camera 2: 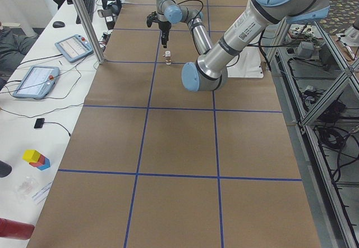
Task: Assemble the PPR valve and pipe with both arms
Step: 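Raise the left gripper away while the right gripper approaches the chrome elbow, then grasp the chrome elbow fitting with the right gripper, then carry the chrome elbow with the right gripper over the standing valve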
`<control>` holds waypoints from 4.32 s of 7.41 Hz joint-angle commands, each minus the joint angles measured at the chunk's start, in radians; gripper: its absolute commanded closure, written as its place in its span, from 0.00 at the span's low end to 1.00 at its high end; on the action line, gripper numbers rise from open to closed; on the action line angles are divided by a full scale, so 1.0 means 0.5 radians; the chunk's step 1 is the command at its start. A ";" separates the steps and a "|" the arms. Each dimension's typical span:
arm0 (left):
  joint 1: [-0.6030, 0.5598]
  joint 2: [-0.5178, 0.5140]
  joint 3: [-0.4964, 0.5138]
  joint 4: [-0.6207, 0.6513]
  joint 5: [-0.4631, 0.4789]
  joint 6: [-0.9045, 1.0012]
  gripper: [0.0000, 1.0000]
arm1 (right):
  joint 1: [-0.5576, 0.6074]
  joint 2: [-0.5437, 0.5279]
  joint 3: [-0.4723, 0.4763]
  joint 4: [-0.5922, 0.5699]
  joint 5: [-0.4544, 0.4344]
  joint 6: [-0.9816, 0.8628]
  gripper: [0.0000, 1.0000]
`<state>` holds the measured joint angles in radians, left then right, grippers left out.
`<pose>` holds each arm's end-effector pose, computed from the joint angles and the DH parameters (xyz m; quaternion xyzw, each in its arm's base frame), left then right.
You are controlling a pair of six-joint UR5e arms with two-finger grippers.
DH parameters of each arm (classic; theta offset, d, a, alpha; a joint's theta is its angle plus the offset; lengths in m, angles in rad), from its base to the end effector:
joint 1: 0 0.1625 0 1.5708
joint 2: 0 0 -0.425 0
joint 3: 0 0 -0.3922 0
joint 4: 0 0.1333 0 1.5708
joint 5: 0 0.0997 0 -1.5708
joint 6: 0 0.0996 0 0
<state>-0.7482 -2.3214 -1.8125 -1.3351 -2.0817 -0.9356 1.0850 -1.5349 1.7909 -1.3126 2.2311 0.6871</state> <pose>0.4089 -0.4950 0.1396 0.0471 0.4250 0.0424 0.9030 -0.1790 -0.4937 0.5074 0.0268 -0.3943 0.0099 0.9186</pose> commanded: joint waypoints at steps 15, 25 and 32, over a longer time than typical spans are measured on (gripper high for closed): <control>-0.130 0.289 -0.314 0.121 -0.104 0.172 0.26 | -0.228 0.428 -0.505 0.067 0.041 0.319 1.00; -0.295 0.743 -0.465 0.102 -0.104 0.759 0.26 | -0.509 1.347 -0.394 -0.617 -0.114 1.250 1.00; -0.446 0.826 -0.302 0.013 -0.110 1.000 0.23 | -0.909 1.732 -0.534 -0.618 -0.446 1.730 1.00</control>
<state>-0.9688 -1.9089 -1.9649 -1.3280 -2.1380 -0.4360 0.6391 -0.7004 1.5605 -1.6214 2.0212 1.5360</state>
